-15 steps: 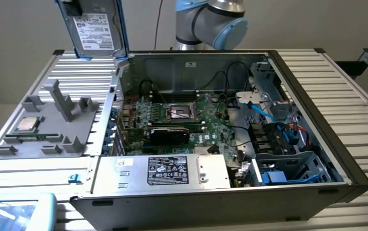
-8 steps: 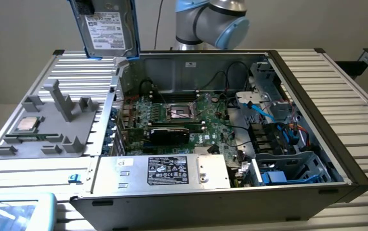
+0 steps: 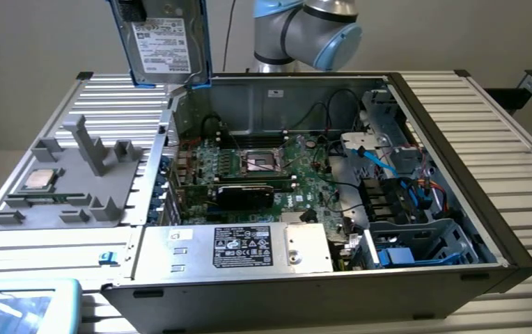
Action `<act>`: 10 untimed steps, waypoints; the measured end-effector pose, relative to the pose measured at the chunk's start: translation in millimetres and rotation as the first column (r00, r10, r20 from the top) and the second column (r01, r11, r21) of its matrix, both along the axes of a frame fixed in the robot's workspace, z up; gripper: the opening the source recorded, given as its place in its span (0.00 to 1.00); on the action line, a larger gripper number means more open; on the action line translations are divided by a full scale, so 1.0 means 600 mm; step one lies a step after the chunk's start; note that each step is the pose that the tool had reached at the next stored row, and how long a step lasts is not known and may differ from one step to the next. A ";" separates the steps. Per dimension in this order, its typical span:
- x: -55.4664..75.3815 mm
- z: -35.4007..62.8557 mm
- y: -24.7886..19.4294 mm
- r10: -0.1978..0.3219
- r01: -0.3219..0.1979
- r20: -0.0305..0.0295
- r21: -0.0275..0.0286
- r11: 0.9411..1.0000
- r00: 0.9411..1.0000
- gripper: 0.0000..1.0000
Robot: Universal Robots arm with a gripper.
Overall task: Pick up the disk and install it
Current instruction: 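Pick up the disk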
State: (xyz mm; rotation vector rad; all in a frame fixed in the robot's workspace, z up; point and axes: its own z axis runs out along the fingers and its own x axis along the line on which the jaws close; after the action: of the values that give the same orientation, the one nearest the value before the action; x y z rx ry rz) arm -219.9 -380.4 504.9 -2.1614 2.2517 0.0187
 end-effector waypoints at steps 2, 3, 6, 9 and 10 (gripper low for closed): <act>0.000 0.000 0.0000 0.000 0.000 0.000 0.000 1.000 1.000 0.37; 0.000 0.000 0.0000 0.000 0.000 0.000 0.000 1.000 1.000 0.37; 0.014 0.000 0.0000 0.000 0.000 0.000 0.000 1.000 1.000 0.37; 0.037 0.001 -0.0009 0.000 0.000 0.000 -0.001 1.000 1.000 0.37; 0.045 0.001 -0.0015 0.000 0.000 0.000 -0.001 1.000 1.000 0.37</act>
State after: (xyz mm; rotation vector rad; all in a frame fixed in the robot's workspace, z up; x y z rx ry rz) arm -193.1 -381.3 505.8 -2.1621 2.2525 0.0179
